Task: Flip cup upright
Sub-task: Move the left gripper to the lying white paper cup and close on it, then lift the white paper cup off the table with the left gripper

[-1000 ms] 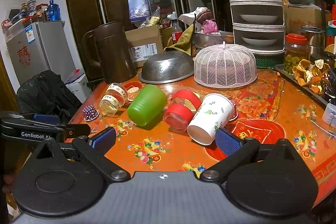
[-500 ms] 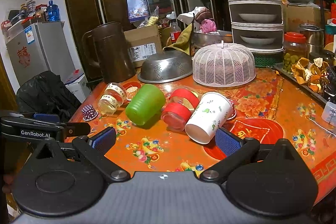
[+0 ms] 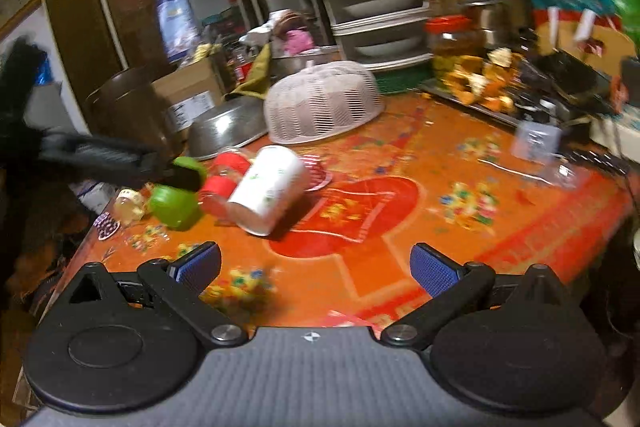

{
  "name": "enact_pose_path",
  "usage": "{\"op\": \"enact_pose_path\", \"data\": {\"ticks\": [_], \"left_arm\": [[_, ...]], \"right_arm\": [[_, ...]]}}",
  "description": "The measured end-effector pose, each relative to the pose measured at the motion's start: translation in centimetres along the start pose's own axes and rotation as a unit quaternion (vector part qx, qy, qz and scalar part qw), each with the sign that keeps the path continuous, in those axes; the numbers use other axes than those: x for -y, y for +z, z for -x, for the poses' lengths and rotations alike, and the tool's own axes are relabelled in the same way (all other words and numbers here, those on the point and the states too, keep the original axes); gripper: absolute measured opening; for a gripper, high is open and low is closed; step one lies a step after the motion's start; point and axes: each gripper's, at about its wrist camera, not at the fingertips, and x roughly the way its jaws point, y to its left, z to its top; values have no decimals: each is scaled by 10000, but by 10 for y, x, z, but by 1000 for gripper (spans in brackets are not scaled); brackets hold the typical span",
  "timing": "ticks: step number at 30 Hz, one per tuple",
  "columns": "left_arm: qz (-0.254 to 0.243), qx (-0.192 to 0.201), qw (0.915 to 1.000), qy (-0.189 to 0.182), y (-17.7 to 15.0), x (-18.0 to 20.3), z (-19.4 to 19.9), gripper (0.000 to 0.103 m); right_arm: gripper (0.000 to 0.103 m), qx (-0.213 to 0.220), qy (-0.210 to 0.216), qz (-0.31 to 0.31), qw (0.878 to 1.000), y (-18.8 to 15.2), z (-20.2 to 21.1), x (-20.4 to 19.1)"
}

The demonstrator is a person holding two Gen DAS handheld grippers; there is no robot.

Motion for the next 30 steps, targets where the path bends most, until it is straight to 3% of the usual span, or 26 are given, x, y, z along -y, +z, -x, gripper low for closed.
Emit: {"op": "enact_pose_path", "data": {"ticks": [7, 16, 19, 23, 30], "left_arm": [[17, -587, 9983, -62, 24, 19, -51, 90], [13, -811, 9967, 64, 24, 25, -75, 84], [-70, -861, 9961, 178, 24, 28, -82, 72], [-176, -983, 9948, 204, 21, 31, -91, 63], [-287, -863, 9956, 229, 15, 33, -85, 61]], "right_arm": [[102, -55, -79, -183, 9998, -9, 16, 25], [102, -66, 31, -450, 9990, -15, 13, 49], [102, -73, 76, -463, 9989, -15, 11, 50], [102, -66, 109, -476, 9988, -15, 12, 50], [102, -87, 129, -476, 9987, -14, 12, 47]]}}
